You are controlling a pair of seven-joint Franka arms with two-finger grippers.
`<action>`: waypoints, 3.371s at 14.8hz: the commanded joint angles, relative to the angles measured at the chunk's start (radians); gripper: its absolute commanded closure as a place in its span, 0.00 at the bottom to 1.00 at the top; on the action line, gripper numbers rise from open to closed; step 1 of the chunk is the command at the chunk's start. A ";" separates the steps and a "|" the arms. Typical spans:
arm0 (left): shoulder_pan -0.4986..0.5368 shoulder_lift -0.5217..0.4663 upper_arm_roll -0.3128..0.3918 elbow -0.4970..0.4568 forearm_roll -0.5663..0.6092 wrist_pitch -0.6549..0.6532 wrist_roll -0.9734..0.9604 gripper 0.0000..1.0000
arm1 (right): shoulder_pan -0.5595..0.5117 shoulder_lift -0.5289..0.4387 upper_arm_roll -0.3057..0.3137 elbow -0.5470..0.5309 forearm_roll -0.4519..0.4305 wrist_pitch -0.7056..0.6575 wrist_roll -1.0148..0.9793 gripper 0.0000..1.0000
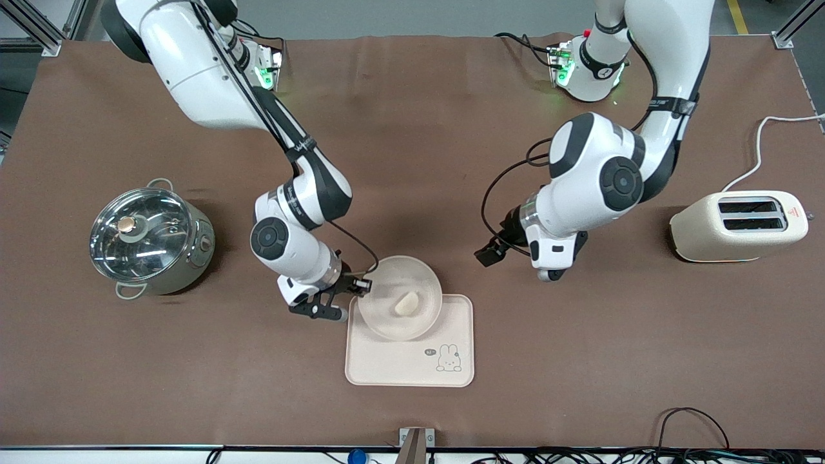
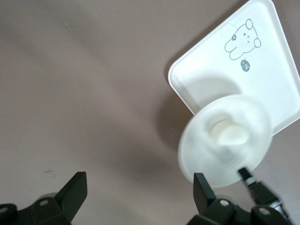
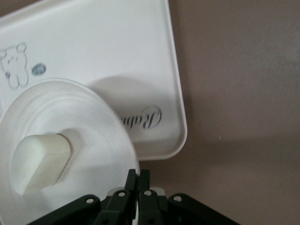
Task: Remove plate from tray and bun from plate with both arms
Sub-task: 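Lift the plate with both grippers and set it beside the tray, then carry the cream bun with the left gripper while the right gripper withdraws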
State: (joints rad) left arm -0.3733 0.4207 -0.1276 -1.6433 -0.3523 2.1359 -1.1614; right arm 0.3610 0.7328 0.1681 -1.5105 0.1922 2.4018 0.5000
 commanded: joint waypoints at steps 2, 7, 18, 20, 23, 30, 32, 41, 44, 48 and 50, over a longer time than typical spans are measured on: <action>-0.044 0.004 0.003 -0.070 -0.017 0.114 -0.053 0.00 | -0.053 -0.153 0.102 -0.227 0.000 0.045 -0.046 1.00; -0.114 0.070 0.008 -0.079 -0.004 0.208 -0.155 0.00 | -0.042 -0.161 0.146 -0.444 0.000 0.365 -0.051 1.00; -0.219 0.248 0.017 -0.027 -0.001 0.383 -0.250 0.03 | -0.050 -0.122 0.145 -0.464 -0.002 0.379 -0.139 0.44; -0.227 0.271 0.019 -0.014 0.018 0.384 -0.264 0.06 | -0.076 -0.131 0.149 -0.468 -0.002 0.372 -0.135 0.12; -0.227 0.323 0.017 0.042 0.067 0.389 -0.333 0.10 | -0.097 -0.205 0.154 -0.470 0.000 0.333 -0.130 0.00; -0.236 0.369 0.017 0.071 0.090 0.415 -0.411 0.20 | -0.260 -0.406 0.151 -0.251 -0.010 -0.214 -0.144 0.00; -0.257 0.377 0.017 0.072 0.090 0.417 -0.416 0.23 | -0.269 -0.423 0.146 -0.177 -0.017 -0.275 -0.143 0.00; -0.259 0.389 0.017 0.071 0.093 0.415 -0.414 0.96 | -0.269 -0.429 0.140 -0.131 -0.171 -0.331 -0.101 0.00; -0.259 0.383 0.017 0.072 0.093 0.415 -0.409 1.00 | -0.295 -0.492 0.128 -0.096 -0.171 -0.443 -0.115 0.00; -0.227 0.319 0.020 0.082 0.098 0.357 -0.408 1.00 | -0.338 -0.550 0.099 -0.085 -0.178 -0.562 -0.173 0.00; -0.175 0.245 0.026 0.083 0.137 0.241 -0.406 1.00 | -0.326 -0.614 0.019 -0.085 -0.200 -0.620 -0.230 0.00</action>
State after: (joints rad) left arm -0.5973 0.7577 -0.1090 -1.5473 -0.2661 2.4934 -1.5537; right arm 0.0388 0.1847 0.2438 -1.5773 0.0147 1.8303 0.3210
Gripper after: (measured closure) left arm 0.868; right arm 0.000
